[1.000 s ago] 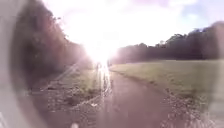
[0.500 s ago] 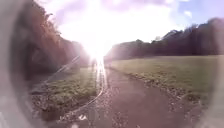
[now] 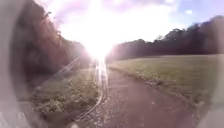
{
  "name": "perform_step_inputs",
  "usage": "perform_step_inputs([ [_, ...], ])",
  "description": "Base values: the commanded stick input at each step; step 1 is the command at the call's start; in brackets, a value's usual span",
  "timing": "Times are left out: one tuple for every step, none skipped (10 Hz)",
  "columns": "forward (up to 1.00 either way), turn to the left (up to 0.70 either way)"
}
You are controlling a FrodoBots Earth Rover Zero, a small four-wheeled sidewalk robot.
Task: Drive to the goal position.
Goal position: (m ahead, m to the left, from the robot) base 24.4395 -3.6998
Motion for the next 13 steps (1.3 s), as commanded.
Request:
perform_step_inputs([
  [0.85,0.00],
  [0.85,0.00],
  [0.85,0.00],
  [0.85,0.00],
  [0.85,-0.06],
  [0.85,-0.17],
  [0.85,-0.28],
  [0.85,-0.23],
  [0.85,-0.04],
  [0.85,0.00],
  [0.85,0.00],
  [0.85,0.00],
  [0.85,0.00],
])
